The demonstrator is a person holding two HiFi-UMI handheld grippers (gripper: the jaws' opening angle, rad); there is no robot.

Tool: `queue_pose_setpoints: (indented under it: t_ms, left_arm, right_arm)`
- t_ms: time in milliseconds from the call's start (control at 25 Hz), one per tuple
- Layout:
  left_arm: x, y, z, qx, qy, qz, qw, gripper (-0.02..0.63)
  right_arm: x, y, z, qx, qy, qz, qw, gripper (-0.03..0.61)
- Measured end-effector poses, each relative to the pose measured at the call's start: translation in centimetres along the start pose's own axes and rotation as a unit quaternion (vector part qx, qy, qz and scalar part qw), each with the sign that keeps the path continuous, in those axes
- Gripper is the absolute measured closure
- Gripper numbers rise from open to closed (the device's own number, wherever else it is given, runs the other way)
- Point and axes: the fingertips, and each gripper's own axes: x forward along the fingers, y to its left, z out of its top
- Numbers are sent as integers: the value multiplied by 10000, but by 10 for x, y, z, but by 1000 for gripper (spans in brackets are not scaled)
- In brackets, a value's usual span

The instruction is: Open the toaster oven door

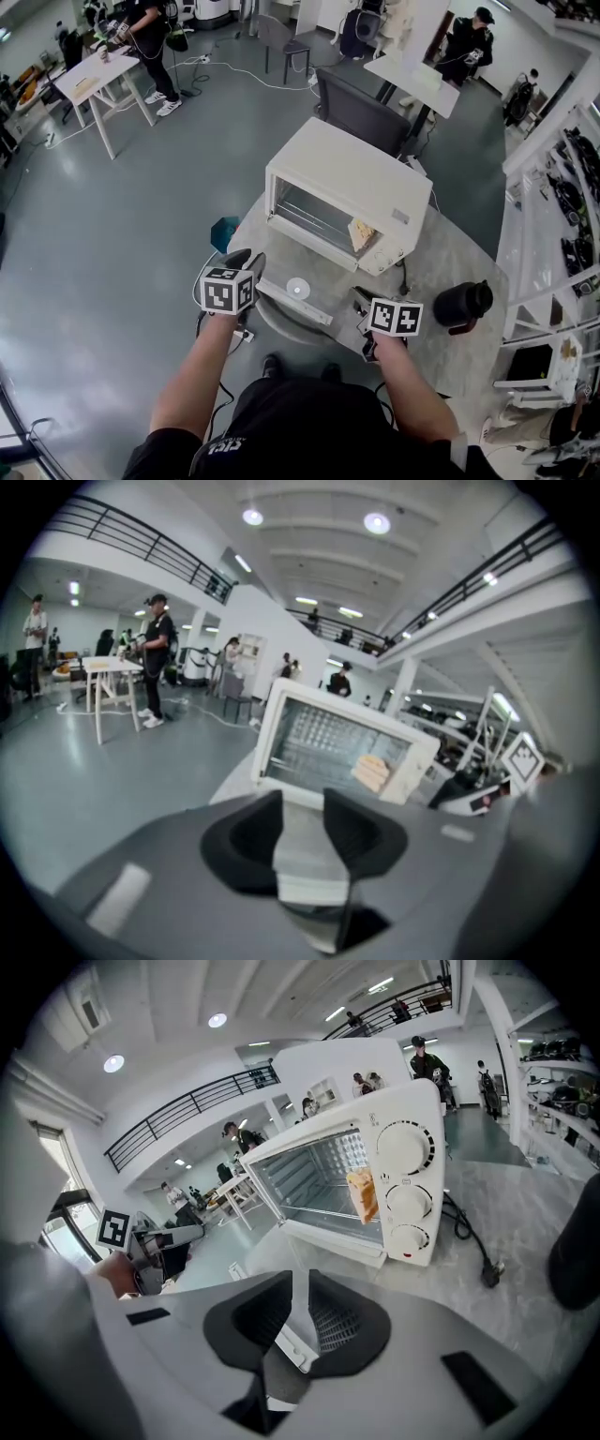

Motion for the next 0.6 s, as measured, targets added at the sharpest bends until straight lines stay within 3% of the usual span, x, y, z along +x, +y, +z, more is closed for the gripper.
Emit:
queue_pose_setpoints:
  t_ms: [200, 600]
  left_arm:
    - [-16, -24, 20, -78, -365, 171, 9992, 512]
    - [-20, -104, 46, 477, -726, 598, 9944, 558]
  right_arm:
    - [-19, -9, 9, -334, -69, 144, 9993, 541]
    - [-74, -38, 39, -940, -478, 696, 9920, 568]
